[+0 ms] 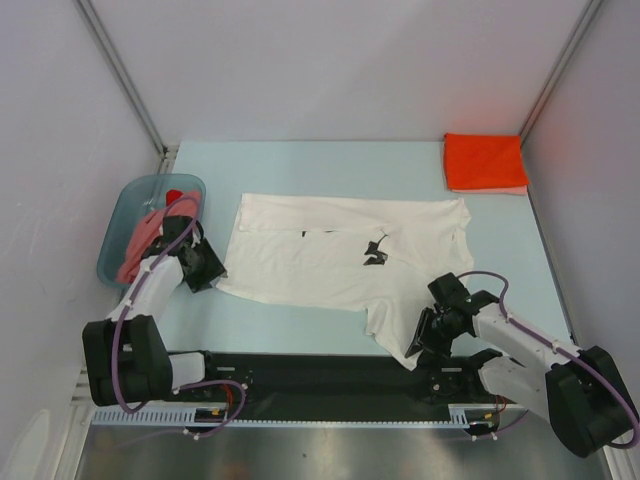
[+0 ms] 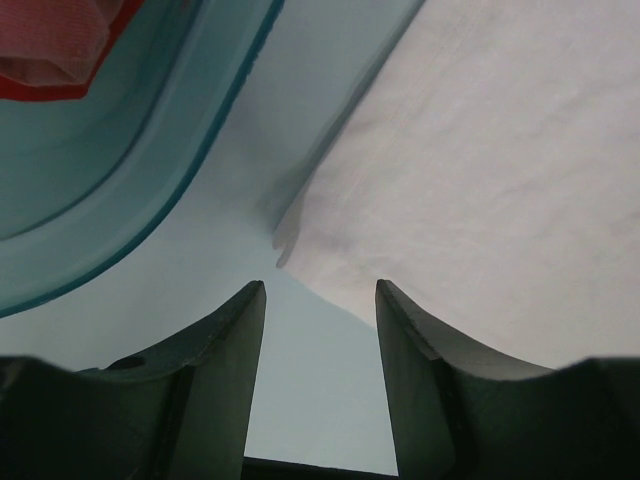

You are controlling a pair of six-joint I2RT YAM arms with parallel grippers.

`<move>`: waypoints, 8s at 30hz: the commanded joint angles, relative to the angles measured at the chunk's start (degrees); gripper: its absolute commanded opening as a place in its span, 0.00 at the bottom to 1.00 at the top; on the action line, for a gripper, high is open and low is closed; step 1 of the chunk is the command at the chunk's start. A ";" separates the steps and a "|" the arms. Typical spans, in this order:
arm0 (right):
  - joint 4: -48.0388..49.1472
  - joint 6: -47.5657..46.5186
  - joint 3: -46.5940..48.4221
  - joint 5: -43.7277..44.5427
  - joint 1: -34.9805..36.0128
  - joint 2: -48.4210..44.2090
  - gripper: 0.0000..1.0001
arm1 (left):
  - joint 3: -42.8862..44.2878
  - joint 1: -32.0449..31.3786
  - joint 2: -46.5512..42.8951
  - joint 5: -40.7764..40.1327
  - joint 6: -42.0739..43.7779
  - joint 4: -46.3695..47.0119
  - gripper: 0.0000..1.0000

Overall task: Fold and stack the t-shirts
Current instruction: Fold the tshirt

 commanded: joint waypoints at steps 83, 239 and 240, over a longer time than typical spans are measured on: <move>-3.62 -24.77 40.88 0.26 -36.13 25.16 0.00 | 14.91 0.62 14.79 9.32 -3.21 4.58 0.00; 7.29 -11.14 91.40 9.23 -5.98 77.63 0.00 | 25.99 -12.48 36.79 7.13 10.67 9.68 0.21; 6.23 -11.49 94.29 9.49 -5.98 77.72 0.00 | 26.08 -12.48 35.73 6.51 10.76 9.68 0.22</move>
